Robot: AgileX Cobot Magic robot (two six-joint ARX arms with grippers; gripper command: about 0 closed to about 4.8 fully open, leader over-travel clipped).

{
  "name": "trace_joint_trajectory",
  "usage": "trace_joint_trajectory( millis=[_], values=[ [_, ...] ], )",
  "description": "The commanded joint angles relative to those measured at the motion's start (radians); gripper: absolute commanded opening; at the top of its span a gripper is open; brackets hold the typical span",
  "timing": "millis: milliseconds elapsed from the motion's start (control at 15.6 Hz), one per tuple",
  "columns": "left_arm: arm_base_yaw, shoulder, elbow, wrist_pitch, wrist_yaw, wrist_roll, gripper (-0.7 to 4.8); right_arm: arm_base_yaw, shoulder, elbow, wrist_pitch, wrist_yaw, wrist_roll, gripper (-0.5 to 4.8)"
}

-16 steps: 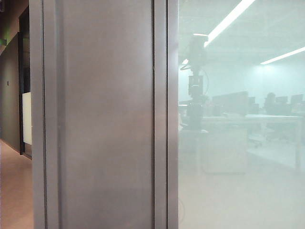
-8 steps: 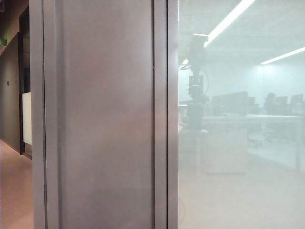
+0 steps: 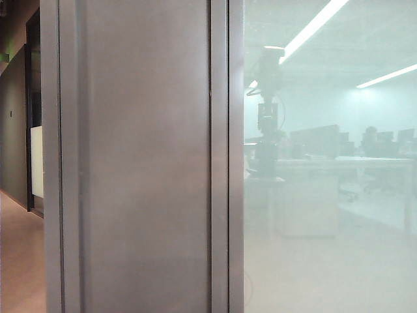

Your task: Raise the arm to find the leftmost switch on the wall and turn on the lights.

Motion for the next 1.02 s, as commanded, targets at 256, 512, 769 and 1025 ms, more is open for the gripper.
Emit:
trace_joint_trajectory(
  millis=[256,512,769,1025],
  values=[
    [0.002,-0.001,0.002,0.010,0.003,0.000,-0.05,0.000,0.000,0.004,0.013,0.004,-0.003,-0.01],
    [0.002,-0.001,0.002,0.010,0.003,0.000,-0.05,0.000,0.000,0.004,0.012,0.005,-0.008,-0.01],
    [0.002,-0.001,0.002,0.010,0.003,0.000,-0.05,-0.051,-0.082,-0.004,-0.045,0.027,-0.084,-0.01],
    [0.002,-0.001,0.002,0.010,0.003,0.000,-0.05,-0.245,-0.222,-0.136,-0.048,0.014,-0.063,-0.01]
  ],
)
